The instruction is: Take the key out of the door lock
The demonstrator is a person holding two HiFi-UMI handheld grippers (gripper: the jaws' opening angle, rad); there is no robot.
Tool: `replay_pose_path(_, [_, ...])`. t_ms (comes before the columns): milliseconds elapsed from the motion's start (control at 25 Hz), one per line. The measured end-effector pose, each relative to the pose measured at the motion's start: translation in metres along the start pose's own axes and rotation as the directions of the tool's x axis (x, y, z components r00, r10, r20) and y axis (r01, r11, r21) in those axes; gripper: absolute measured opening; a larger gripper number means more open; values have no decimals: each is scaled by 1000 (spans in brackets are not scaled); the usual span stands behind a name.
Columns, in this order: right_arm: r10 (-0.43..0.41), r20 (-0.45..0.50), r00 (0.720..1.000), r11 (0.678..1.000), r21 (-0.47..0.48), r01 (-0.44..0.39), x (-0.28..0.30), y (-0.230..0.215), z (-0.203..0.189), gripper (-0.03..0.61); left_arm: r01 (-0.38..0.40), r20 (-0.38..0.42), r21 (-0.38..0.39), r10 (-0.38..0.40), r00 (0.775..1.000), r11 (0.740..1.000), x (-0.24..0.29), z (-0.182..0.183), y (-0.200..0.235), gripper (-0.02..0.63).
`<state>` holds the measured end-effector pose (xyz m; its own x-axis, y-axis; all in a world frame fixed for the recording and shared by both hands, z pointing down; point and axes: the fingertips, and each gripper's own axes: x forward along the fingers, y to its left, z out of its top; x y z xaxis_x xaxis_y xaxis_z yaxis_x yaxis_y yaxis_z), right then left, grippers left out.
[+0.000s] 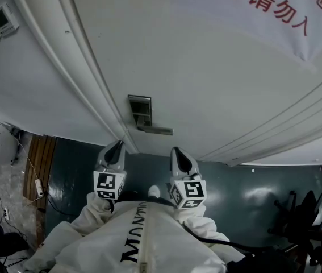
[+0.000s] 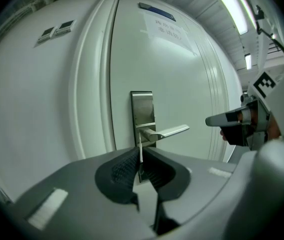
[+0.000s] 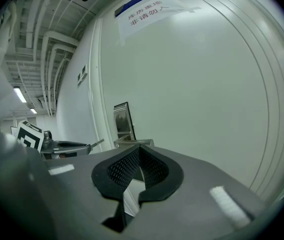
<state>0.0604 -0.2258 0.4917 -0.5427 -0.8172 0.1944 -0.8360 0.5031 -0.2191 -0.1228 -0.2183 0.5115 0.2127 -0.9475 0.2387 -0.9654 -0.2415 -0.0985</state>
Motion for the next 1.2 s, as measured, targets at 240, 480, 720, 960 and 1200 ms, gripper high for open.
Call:
replay_pose_path(240, [-34, 24, 999, 999, 12, 34, -21, 2, -1, 0, 28, -11, 1, -28, 1000, 1000, -15, -5, -6, 23])
replay_pose_path(480, [-81, 24, 996, 997, 21, 81, -61, 29, -17, 1, 82, 21, 18, -82, 996, 996, -58, -7, -16, 23])
replay_pose_path(720, [-104, 9, 995, 994, 16, 104, -113, 84, -48, 0, 115, 40, -11, -115, 993, 993, -127, -24, -22, 23])
replay_pose_path(960, [-127, -3, 992, 992, 0, 127, -163, 134, -75, 0, 133, 69, -26, -131, 989, 991, -190, -38, -27, 23])
replay_pose_path(1200, [-132, 9, 991, 991, -21, 132, -196, 150, -73, 0, 146, 66, -40, -143, 988, 988, -229, -46, -43, 23])
